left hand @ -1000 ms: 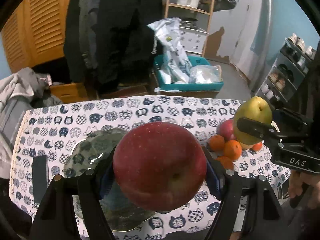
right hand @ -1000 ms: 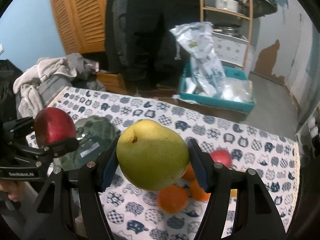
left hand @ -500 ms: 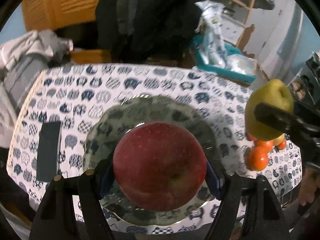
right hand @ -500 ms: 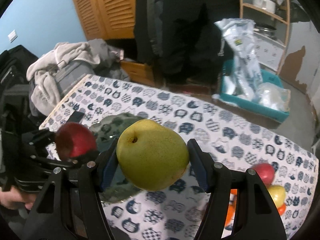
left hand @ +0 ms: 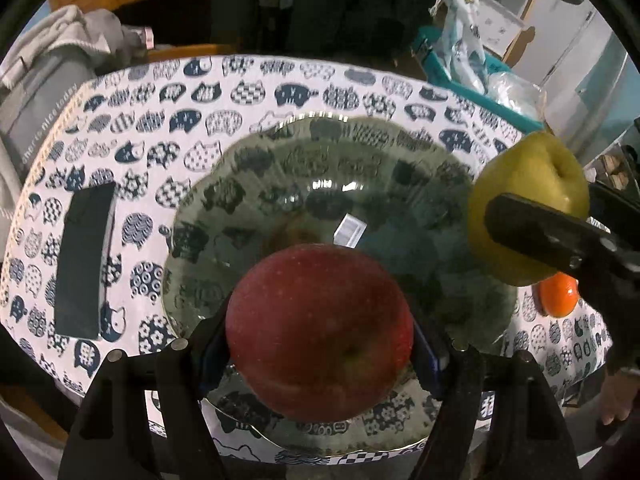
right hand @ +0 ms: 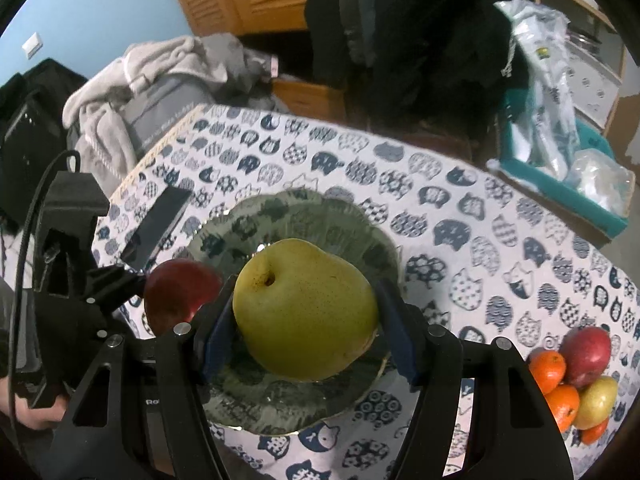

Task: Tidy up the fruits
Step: 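Lower the apple and pear into the bowl and open both tools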

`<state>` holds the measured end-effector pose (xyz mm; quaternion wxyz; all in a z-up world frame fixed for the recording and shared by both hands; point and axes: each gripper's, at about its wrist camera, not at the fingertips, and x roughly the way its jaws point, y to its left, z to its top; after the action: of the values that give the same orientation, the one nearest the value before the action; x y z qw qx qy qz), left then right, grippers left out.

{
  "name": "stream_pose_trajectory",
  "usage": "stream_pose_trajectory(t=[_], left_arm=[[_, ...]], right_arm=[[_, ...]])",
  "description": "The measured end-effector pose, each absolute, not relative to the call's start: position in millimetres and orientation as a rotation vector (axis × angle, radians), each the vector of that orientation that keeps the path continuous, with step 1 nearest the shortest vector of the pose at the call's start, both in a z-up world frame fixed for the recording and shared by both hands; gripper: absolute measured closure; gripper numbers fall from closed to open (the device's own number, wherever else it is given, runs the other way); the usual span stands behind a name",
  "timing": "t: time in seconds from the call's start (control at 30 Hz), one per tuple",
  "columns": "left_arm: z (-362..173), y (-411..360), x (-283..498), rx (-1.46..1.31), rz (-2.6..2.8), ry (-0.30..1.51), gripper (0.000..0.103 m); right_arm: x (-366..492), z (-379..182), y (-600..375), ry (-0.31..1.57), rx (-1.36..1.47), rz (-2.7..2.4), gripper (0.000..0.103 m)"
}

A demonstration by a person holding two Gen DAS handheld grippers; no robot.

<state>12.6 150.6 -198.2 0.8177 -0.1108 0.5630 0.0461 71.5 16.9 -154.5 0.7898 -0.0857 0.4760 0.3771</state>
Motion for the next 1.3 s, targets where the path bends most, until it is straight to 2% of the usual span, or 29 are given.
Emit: stream_pose_trajectory(t=[0.37, 0.93, 1.3], left_arm=[[-238.7, 162.3, 11.5, -0.283, 0.112, 1.297, 0.026], [-220.0, 164.5, 10.8, -0.274, 0.131, 1.26, 0.025], [-203.6, 158.3, 2.6, -0.22, 0.126, 1.216, 0.025]], right_arm=[[70.5, -184.5, 38.2, 1.096, -0.201, 0.833, 0.037], [75.9, -222.4, 44.2, 1.215, -0.179, 0.838, 0.036], [76.7, -207.0, 44.7, 1.185, -0.139, 0.859, 0.033]])
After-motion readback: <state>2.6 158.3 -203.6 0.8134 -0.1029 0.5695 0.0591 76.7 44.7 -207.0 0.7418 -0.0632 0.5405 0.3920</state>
